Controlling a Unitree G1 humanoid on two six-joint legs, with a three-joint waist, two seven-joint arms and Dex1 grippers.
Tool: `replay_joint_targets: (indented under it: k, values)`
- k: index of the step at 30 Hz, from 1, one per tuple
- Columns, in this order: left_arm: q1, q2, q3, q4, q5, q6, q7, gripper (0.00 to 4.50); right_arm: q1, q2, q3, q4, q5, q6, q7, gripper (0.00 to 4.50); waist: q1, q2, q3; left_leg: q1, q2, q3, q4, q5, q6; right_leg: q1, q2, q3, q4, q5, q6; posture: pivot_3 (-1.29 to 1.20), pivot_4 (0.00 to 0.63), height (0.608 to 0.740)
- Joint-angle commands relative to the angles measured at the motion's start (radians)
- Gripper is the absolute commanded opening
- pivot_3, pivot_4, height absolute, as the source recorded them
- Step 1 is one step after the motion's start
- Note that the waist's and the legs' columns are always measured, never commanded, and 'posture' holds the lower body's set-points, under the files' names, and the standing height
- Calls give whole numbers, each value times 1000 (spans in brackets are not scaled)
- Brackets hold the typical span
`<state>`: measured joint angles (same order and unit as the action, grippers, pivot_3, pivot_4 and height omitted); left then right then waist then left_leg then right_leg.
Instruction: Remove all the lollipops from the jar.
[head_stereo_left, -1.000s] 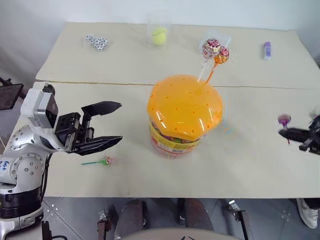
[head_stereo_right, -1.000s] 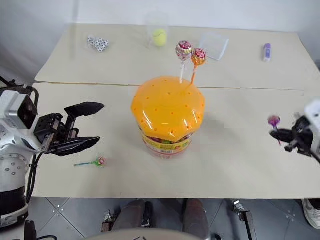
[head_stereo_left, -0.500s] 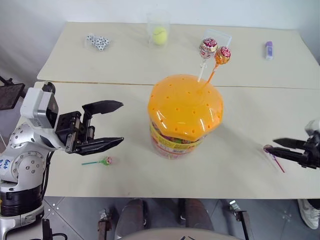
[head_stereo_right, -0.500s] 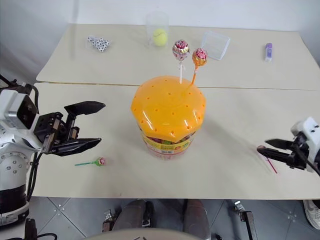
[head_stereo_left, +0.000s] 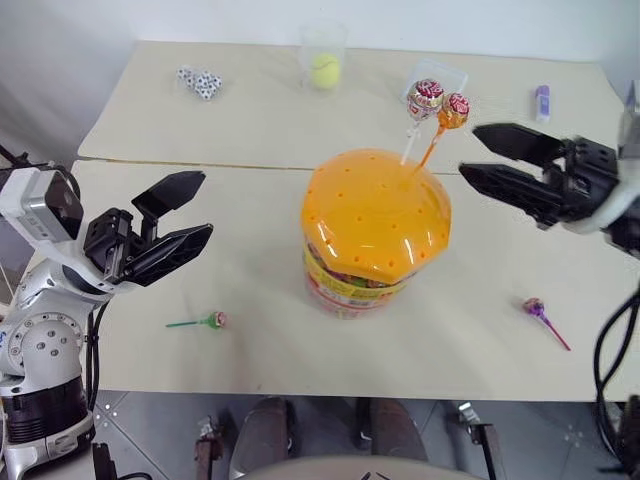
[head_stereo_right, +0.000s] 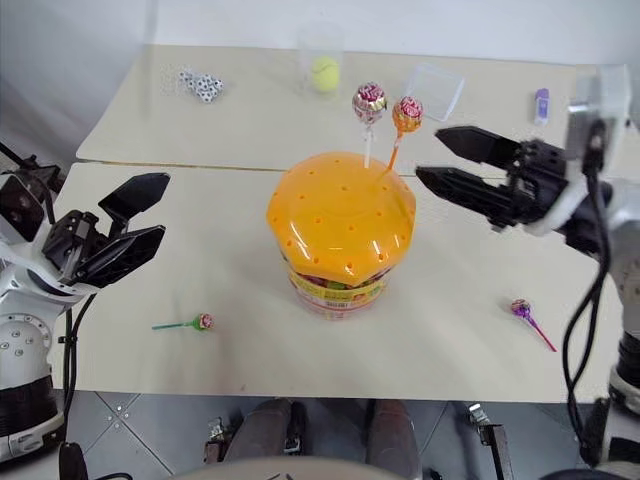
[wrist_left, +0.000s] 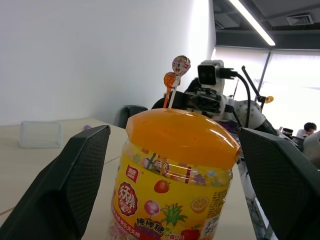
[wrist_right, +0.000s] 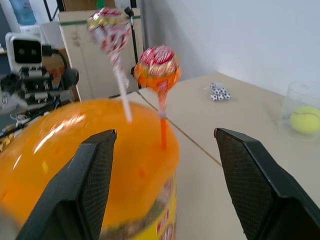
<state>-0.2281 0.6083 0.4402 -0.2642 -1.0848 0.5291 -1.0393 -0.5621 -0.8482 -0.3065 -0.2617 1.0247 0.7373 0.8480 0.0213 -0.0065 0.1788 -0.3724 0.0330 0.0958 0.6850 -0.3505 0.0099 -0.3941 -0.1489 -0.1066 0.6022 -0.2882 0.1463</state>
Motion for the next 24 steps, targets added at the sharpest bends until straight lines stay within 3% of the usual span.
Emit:
replay_joint_targets:
  k: [1,11,14,22,24]
  values:
    - [5,-6,9,-43,-24,-6,9,4328,-97,22,22,24,23,52,-66,3263,-1,0,0,0,0,0,0,0,0,0,0,0,0,0,0,0,150,740]
    - [-6,-31,-6,-45,-14,-24,23,4328,-136,43,102,2,-10,74,8,3263,0,0,0,-1,0,0,0,0,0,-1,0,-1,0,0,0,0,150,740]
    - [-17,-33,-12,-40,-11,-27,21,4328,-139,51,108,12,-20,75,14,2676,0,0,0,-1,0,0,0,0,0,-1,0,-1,0,0,0,0,150,740]
    - [-38,-38,-20,-32,-13,-25,16,4328,-137,67,44,33,20,65,35,15,0,0,0,-1,0,0,0,0,0,-1,0,-1,0,0,0,0,150,740]
    - [-48,-37,-28,-29,-13,-23,7,4328,-128,74,0,50,30,38,51,15,0,0,0,-1,0,0,0,0,0,-1,0,-1,0,0,0,0,150,740]
